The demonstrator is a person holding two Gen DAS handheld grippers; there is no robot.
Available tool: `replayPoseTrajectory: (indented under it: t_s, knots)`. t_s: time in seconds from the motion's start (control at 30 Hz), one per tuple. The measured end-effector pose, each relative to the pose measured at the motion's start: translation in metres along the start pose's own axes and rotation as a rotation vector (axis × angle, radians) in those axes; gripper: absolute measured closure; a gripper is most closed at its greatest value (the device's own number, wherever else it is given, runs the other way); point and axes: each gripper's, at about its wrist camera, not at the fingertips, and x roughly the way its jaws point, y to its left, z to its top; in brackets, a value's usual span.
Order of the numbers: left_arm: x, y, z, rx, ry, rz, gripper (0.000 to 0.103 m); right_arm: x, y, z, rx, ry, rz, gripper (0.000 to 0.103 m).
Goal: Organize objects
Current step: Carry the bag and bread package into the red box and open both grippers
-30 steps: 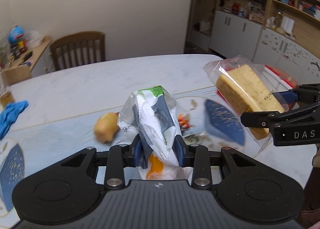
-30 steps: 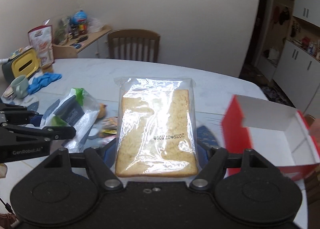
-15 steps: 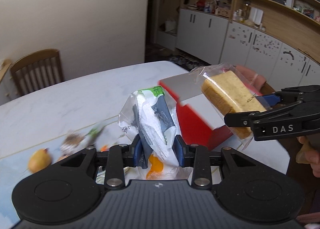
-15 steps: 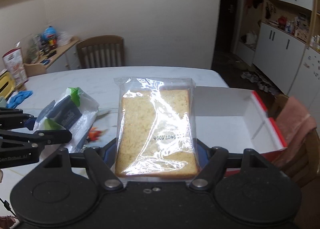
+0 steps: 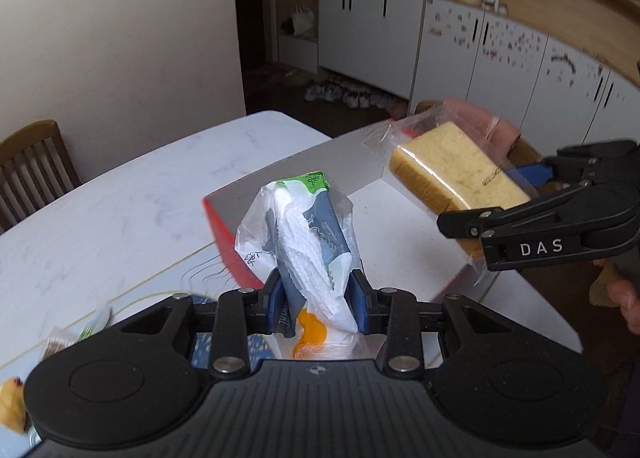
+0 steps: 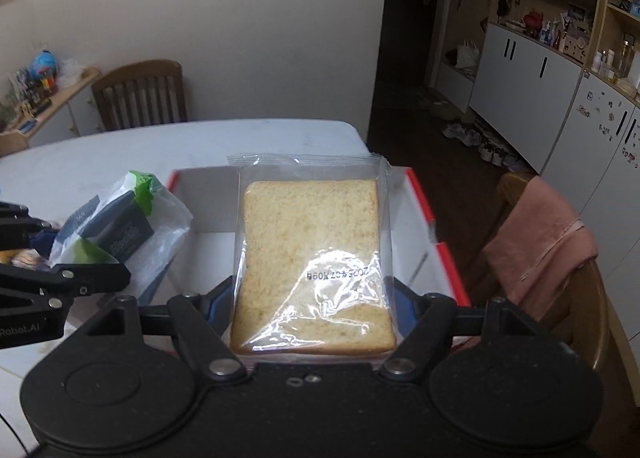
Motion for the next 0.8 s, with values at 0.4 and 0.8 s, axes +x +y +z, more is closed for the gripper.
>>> replayPoseTrajectory:
  t_s: [0.4, 0.8]
  knots:
    - [0.102, -0.017, 0.028, -0.016, 0.179, 0.058, 0.070, 0.080, -0.019, 0.005, -0.058, 0.150, 0.010, 0.028]
    - [0.155, -0.019, 0.025, 0.028, 0.343, 0.110, 0.070, 0.126, -0.010, -0.009, -0.128, 0.303, 0.023, 0.028]
